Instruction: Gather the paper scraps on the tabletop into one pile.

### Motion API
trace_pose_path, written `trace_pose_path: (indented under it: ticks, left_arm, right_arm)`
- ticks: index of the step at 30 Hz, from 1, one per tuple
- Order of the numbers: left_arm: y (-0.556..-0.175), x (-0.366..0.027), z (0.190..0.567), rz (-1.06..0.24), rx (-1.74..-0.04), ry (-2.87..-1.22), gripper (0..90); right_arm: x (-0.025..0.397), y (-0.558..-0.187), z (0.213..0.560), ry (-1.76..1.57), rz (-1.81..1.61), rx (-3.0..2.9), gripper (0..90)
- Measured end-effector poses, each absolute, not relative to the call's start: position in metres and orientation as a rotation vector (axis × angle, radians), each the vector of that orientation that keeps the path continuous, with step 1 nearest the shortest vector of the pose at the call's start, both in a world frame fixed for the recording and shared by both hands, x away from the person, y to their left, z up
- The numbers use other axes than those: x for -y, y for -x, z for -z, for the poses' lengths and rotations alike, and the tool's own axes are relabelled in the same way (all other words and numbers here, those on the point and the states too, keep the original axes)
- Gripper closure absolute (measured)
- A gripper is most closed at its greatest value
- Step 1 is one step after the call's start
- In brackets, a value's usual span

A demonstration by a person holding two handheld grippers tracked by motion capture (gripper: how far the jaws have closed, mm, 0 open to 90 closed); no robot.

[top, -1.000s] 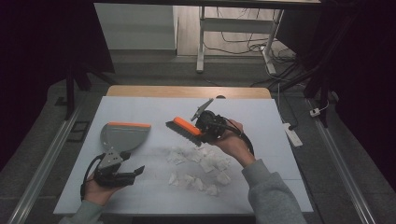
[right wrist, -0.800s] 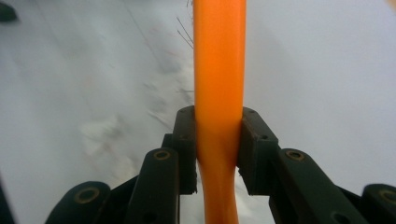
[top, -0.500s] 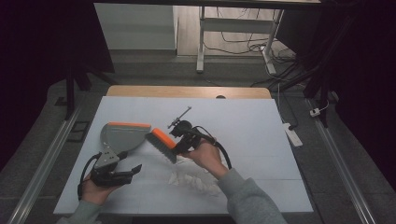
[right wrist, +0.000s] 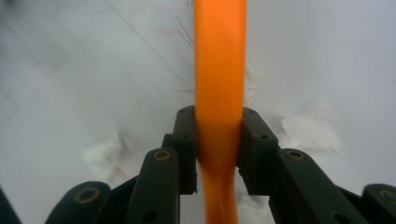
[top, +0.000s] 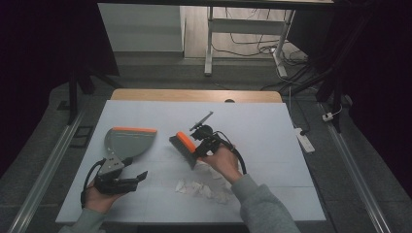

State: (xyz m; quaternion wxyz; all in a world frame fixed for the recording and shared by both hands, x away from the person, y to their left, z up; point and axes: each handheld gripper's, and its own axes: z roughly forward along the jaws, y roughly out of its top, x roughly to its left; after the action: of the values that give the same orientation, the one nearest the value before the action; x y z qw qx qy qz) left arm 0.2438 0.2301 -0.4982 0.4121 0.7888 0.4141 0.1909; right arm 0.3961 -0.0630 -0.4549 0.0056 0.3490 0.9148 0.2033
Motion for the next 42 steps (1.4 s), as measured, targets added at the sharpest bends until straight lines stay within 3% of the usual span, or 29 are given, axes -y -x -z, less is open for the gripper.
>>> trace_pose_path:
  ticks: [5,14,31,42]
  left_arm:
    - [-0.244,-0.228,0.499,-0.481,-1.04,-1.993,26.1]
    - [-0.243,-0.232,0.498,-0.483,-1.05,-1.976,26.1]
    - [-0.244,-0.237,0.499,-0.484,-1.066,-1.971,26.1]
    - [-0.244,-0.237,0.499,-0.484,-1.068,-1.971,26.1]
  right_arm:
    - [0.082,-0.39,0.432,-1.088,-0.826,-2.847,70.9]
    - [0.081,-0.364,0.398,-0.913,-0.846,-2.839,70.9]
    - [0.034,-0.302,0.454,-0.548,-0.599,-3.181,70.9]
    - [0.071,-0.345,0.45,-0.79,-0.508,-2.989,70.9]
